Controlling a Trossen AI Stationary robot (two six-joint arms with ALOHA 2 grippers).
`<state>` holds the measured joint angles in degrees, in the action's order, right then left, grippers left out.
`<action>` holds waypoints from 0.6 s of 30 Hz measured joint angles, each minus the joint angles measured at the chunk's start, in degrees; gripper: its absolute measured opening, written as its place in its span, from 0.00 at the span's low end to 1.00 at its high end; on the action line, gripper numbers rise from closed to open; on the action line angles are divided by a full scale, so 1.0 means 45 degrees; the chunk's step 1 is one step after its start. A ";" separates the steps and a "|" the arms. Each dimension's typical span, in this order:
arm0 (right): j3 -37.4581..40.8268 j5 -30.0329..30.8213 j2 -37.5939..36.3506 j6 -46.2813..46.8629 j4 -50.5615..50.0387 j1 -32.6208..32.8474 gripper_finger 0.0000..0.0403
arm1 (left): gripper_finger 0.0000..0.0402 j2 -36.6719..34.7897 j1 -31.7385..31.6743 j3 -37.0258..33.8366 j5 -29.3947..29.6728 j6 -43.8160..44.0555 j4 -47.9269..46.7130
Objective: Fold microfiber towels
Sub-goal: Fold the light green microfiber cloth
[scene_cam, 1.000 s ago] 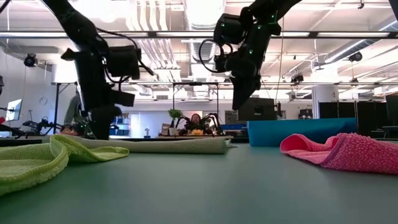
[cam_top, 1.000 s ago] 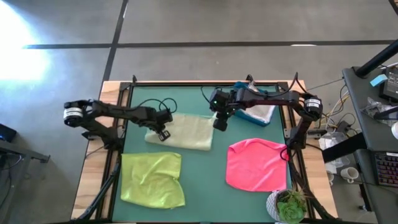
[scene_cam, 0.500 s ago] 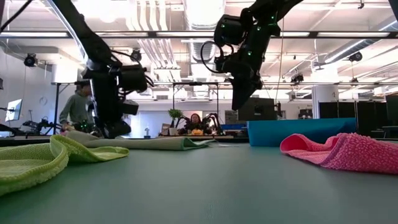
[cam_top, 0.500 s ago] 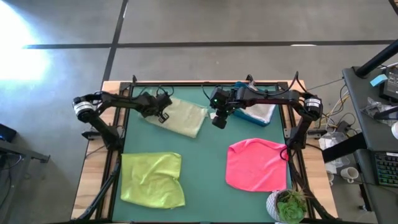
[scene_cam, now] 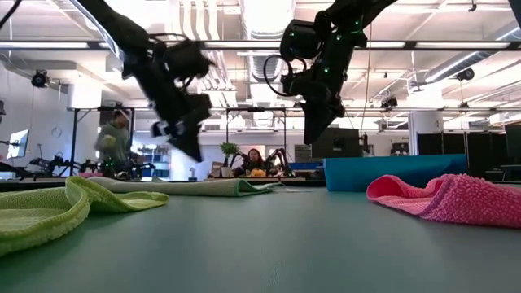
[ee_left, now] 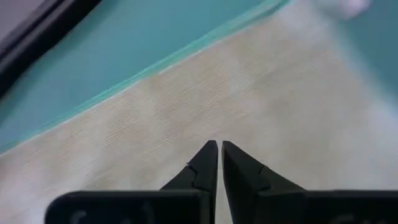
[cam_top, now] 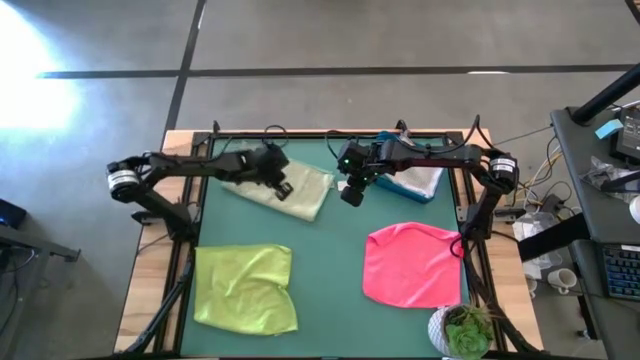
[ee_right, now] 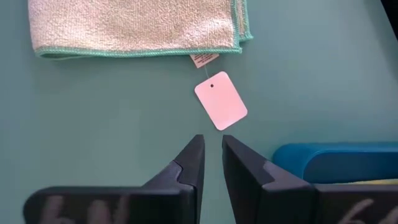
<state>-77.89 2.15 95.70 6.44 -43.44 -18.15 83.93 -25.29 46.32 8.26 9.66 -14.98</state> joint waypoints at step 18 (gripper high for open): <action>0.0000 0.0005 0.0000 -0.0464 0.0103 0.0000 0.12 | 0.02 0.2846 0.3626 -0.0091 -0.0337 0.1473 0.3475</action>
<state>-77.89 2.17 95.70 4.35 -42.98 -18.15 96.74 -8.98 45.91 6.74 16.28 0.66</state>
